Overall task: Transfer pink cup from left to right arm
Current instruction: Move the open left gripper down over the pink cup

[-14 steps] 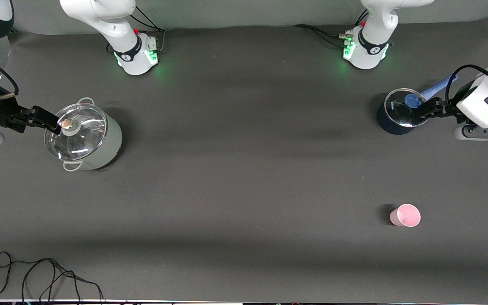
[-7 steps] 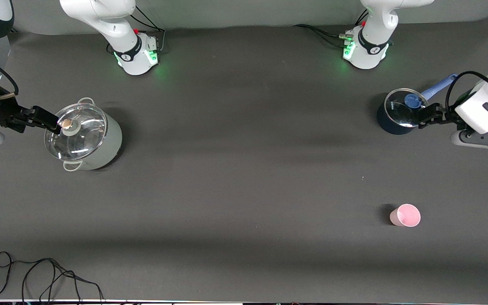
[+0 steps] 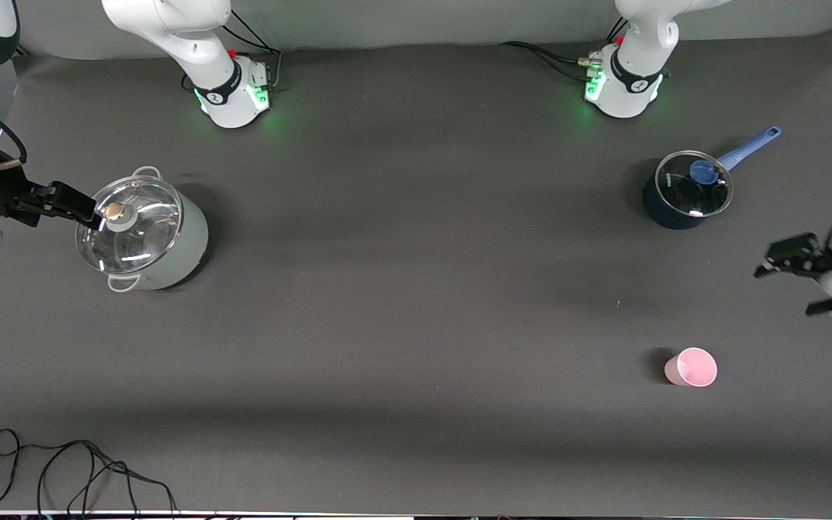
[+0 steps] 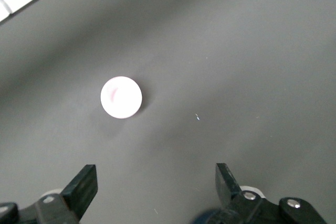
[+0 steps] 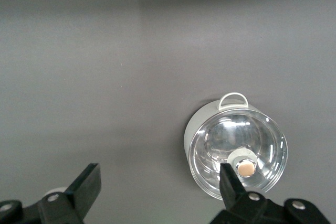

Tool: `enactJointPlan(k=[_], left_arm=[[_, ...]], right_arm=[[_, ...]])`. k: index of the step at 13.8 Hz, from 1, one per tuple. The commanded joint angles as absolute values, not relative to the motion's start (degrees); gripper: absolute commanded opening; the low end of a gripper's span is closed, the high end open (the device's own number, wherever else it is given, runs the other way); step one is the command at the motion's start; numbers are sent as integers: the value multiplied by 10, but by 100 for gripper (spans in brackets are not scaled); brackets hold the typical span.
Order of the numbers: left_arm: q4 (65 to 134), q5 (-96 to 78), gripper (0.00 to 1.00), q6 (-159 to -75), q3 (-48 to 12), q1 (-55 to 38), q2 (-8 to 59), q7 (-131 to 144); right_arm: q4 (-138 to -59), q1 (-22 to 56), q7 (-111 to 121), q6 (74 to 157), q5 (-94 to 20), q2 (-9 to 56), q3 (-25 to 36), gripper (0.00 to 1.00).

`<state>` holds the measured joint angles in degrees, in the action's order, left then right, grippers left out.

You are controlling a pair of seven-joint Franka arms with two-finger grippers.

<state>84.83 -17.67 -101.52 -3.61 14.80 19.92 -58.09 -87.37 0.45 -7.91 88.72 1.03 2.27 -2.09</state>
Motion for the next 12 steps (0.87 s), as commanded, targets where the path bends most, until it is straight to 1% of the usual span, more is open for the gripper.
enactJointPlan(k=[1, 5, 8, 12], left_arm=[[824, -286, 100, -1019, -41, 217, 278, -771], [826, -473, 100, -1023, -41, 280, 401, -1051], [847, -546, 100, -1051, -40, 297, 453, -1190], [860, -643, 100, -1051, -41, 312, 509, -1328]], right_arm=[[-867, 4, -83, 881, 11, 25, -24, 100], [-867, 5, -83, 881, 11, 25, -25, 100], [-867, 5, -83, 881, 11, 25, -25, 100], [-868, 5, -83, 881, 11, 25, -25, 100]])
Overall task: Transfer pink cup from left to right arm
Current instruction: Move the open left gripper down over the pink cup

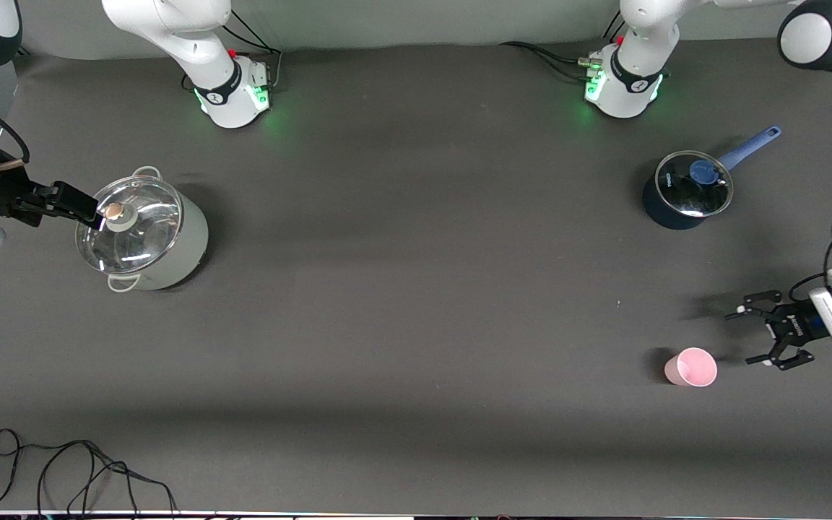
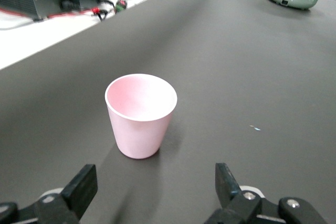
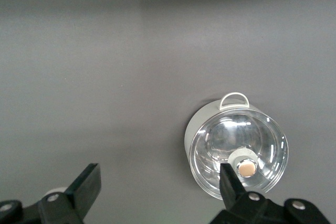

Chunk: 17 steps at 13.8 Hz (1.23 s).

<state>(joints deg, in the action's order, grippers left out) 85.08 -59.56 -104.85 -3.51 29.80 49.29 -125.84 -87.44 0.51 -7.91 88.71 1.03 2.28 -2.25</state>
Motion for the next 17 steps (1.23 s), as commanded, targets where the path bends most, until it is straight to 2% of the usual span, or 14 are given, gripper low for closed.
enactJointPlan(k=[1, 6, 16, 17], left_arm=[[867, -674, 100, -1051, -41, 312, 522, -1371], [887, -770, 99, -1050, -43, 308, 559, -1454], [896, -872, 98, -1083, -47, 257, 571, -1462], [896, -880, 92, -1087, -47, 255, 573, -1464]], right_arm=[[-868, 5, -83, 881, 11, 25, -25, 100], [-867, 5, -83, 881, 11, 25, -25, 100], [-867, 5, -80, 881, 11, 25, -25, 100], [-867, 5, -80, 881, 11, 25, -25, 100]])
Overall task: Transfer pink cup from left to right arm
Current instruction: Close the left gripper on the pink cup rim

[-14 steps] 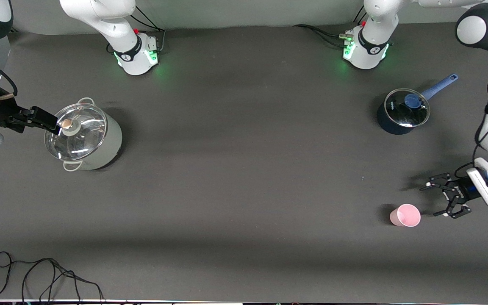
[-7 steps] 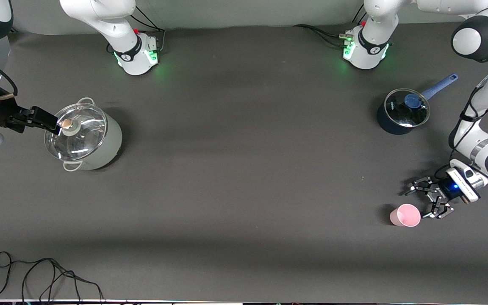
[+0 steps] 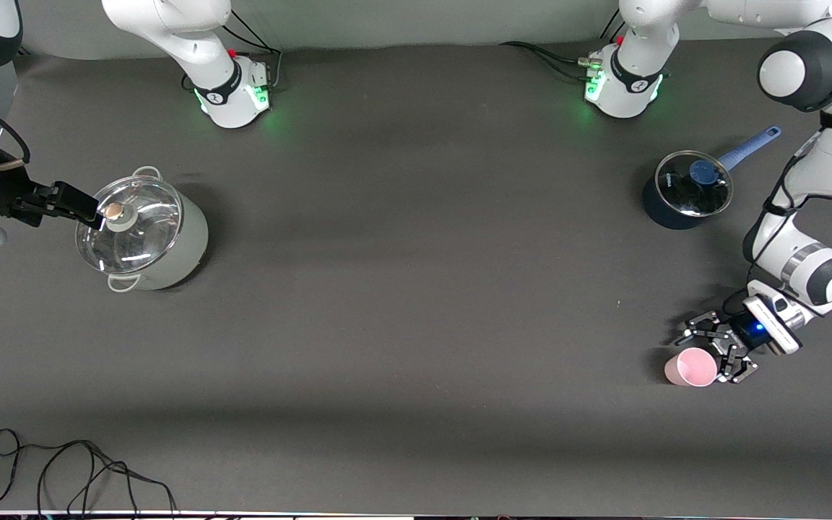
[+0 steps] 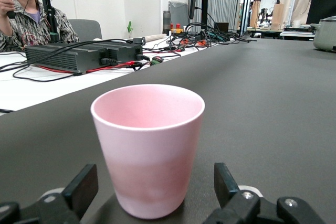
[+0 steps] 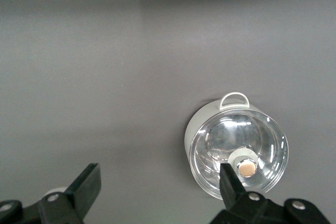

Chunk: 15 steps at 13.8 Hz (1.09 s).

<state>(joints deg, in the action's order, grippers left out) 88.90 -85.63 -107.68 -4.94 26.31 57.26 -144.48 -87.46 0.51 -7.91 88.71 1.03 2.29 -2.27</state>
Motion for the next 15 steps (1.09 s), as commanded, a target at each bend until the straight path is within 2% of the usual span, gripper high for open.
enactJointPlan(k=[1, 3, 4, 5, 8, 10, 13, 15], left_arm=[[898, -889, 81, -1088, -47, 246, 574, -1466], [900, -895, 58, -1088, -47, 245, 573, -1466], [900, -895, 51, -1088, -46, 246, 573, -1466], [901, -895, 48, -1088, -47, 246, 571, -1465], [944, -898, 45, -1094, -56, 238, 537, -1458], [1012, -910, 44, -1132, -96, 240, 470, -1460], [1137, -981, 43, -1259, -199, 239, 341, -1460], [1206, -1066, 43, -1356, -291, 240, 255, -1460]], right_arm=[[-867, 5, -80, 881, 11, 25, -25, 100], [-867, 5, -80, 881, 11, 25, -25, 100], [-867, 5, -80, 881, 11, 25, -25, 100], [-867, 5, -80, 881, 11, 25, -25, 100], [-867, 5, -80, 881, 11, 25, -25, 100], [-867, 5, -80, 881, 11, 25, -25, 100], [-867, 5, -79, 881, 11, 25, -25, 100], [-867, 5, -80, 881, 11, 25, -25, 100]])
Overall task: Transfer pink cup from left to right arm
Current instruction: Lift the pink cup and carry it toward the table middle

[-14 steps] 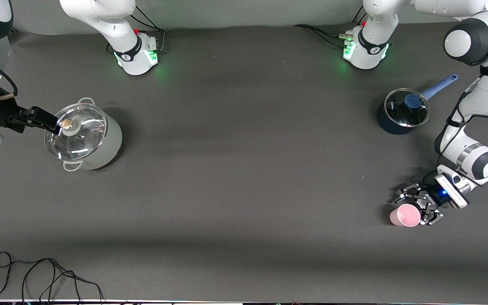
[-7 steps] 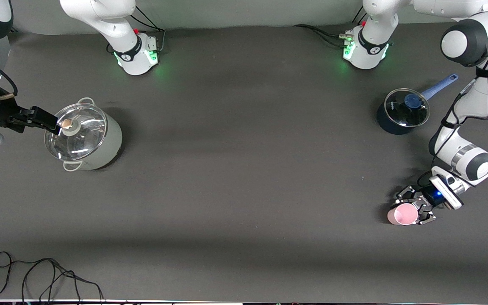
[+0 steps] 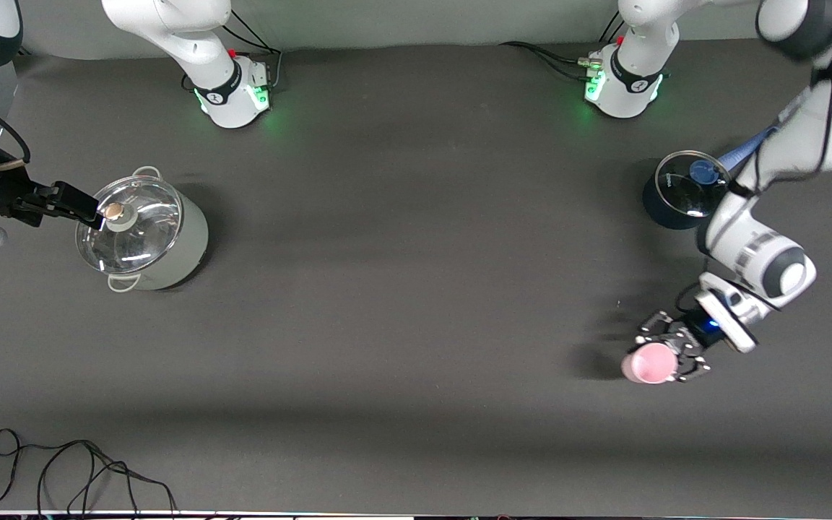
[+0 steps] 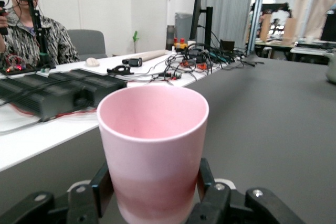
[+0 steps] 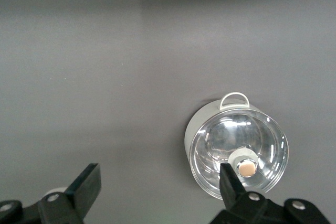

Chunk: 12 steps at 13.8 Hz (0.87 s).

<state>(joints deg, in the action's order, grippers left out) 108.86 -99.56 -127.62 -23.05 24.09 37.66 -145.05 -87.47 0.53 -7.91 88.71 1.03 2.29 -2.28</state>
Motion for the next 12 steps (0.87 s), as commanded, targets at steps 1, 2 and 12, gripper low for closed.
enactJointPlan(k=[1, 2, 12], left_arm=[[1228, -1110, 43, -1404, -340, 239, 223, -1459], [1241, -1160, 43, -1446, -391, 240, 195, -1459], [1137, -1343, 46, -1729, -685, 165, 62, -1317]], right_arm=[[-867, 5, -80, 881, 11, 25, -24, 100], [-867, 4, -81, 881, 11, 25, -24, 100], [-868, 4, -83, 880, 11, 24, -24, 100]])
